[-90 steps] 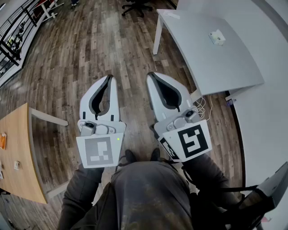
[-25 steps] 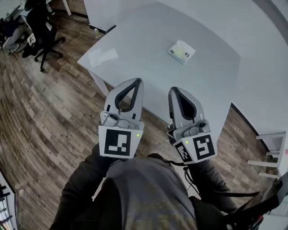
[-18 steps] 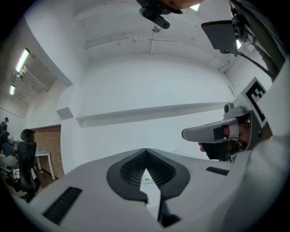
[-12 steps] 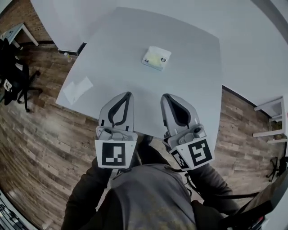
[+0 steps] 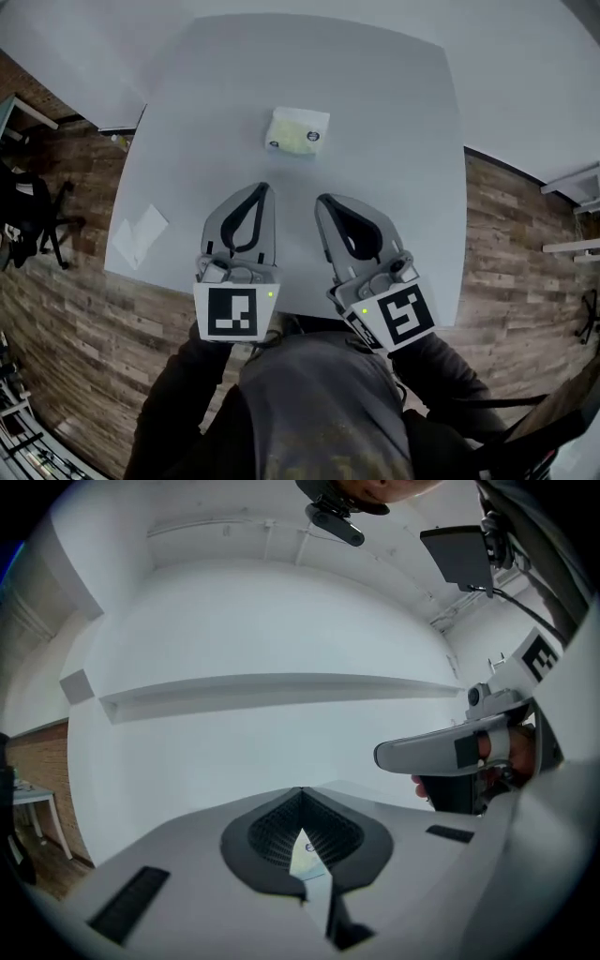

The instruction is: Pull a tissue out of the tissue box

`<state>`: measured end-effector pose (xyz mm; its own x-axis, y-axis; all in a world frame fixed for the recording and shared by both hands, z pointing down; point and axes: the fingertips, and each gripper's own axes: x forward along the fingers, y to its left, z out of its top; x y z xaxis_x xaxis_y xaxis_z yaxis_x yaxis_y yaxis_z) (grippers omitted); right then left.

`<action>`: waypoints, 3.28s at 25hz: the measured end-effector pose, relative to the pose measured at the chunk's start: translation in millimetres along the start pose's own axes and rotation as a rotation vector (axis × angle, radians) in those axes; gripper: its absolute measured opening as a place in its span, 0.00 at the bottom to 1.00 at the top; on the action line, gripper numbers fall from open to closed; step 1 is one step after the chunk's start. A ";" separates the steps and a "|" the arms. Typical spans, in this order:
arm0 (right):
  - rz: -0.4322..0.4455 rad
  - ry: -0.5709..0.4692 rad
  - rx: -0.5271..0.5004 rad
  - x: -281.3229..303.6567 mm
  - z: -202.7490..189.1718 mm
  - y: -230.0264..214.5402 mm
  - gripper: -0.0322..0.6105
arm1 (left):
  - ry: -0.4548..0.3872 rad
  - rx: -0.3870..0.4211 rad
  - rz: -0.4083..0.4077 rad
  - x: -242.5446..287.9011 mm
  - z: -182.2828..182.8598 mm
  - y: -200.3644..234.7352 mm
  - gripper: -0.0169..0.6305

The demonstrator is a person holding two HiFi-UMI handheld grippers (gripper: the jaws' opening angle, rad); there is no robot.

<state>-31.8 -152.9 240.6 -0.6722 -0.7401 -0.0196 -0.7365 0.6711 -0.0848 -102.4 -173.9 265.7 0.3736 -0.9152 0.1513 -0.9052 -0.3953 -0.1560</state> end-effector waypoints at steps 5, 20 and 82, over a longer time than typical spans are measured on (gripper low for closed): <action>0.016 0.015 0.020 31.7 -12.2 -25.0 0.05 | -0.003 0.008 0.008 39.3 2.9 18.4 0.02; -0.044 0.070 0.038 110.6 -36.5 -68.7 0.05 | 0.086 -0.108 0.094 123.6 -46.4 98.2 0.02; 0.142 0.425 0.150 174.6 -208.7 -201.9 0.14 | 0.373 -0.272 -0.129 246.5 -187.4 51.5 0.02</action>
<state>-16.3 -408.8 462.1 -0.7600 -0.5376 0.3653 -0.6371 0.7275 -0.2547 -94.9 -405.1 477.9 0.4330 -0.7499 0.5001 -0.8951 -0.4230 0.1408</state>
